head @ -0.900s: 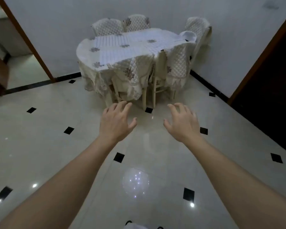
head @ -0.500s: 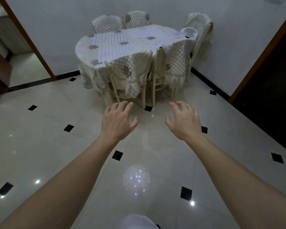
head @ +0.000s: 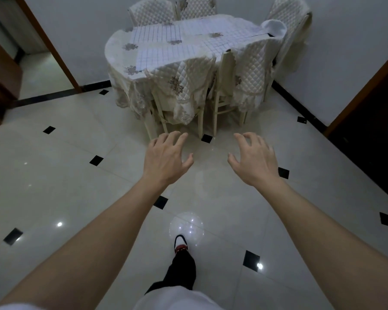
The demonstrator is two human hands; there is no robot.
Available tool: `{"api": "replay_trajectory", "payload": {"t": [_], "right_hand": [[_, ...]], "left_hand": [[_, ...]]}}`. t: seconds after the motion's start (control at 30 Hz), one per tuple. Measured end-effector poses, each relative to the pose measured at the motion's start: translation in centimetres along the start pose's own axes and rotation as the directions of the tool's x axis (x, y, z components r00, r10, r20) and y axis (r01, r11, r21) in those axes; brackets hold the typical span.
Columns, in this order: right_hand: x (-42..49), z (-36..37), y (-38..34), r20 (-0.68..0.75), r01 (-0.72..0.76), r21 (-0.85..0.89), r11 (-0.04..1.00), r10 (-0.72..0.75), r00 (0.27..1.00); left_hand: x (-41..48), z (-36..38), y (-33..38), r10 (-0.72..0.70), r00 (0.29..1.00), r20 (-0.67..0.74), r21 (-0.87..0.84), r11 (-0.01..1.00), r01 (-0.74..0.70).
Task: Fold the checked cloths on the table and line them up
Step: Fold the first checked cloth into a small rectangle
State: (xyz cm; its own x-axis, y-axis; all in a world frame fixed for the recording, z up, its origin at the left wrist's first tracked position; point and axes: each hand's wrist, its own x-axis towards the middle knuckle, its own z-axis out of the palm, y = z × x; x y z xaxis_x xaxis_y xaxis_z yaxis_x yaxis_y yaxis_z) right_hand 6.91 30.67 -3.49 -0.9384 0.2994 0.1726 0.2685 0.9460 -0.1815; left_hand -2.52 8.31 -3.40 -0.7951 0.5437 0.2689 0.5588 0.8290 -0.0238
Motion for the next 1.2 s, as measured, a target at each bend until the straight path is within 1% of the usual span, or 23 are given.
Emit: {"api": "replay_trajectory", "payload": {"t": [0.23, 0.47, 0.63, 0.83, 1.03, 1.13, 1.2], "right_hand": [[8.2, 2.7, 0.2, 0.008, 0.019, 0.0, 1.0, -0.019, 1.0], [21.3, 5.1, -0.6, 0.044, 0.014, -0.014, 1.0, -0.014, 0.999], [29.3, 6.4, -0.4, 0.058, -0.009, -0.02, 1.0, 0.01, 0.998], [37.5, 7.9, 1.1, 0.039, -0.029, -0.006, 1.0, 0.029, 0.999], [46.0, 9.3, 3.7, 0.02, 0.005, 0.023, 1.0, -0.006, 1.0], [51.8, 10.1, 5.9, 0.011, 0.037, 0.051, 0.998, -0.037, 0.999], [55.8, 10.4, 7.1, 0.01, 0.069, 0.077, 0.995, -0.07, 0.997]], "left_hand": [[6.9, 4.1, -2.8, -0.006, 1.0, 0.012, -0.017, 1.0, 0.006], [19.4, 8.4, -7.4, 0.007, 0.999, 0.053, -0.064, 0.998, -0.004], [28.5, 10.3, -9.9, 0.042, 0.999, 0.031, -0.071, 0.997, -0.039], [37.5, 12.6, -10.4, 0.087, 0.995, 0.05, -0.077, 0.994, -0.083], [45.5, 15.4, -9.9, 0.088, 0.993, 0.083, -0.077, 0.994, -0.081], [50.4, 16.6, -9.6, 0.063, 0.993, 0.102, -0.049, 0.997, -0.058], [53.6, 16.9, -9.7, 0.021, 0.995, 0.095, -0.046, 0.999, -0.017]]}}
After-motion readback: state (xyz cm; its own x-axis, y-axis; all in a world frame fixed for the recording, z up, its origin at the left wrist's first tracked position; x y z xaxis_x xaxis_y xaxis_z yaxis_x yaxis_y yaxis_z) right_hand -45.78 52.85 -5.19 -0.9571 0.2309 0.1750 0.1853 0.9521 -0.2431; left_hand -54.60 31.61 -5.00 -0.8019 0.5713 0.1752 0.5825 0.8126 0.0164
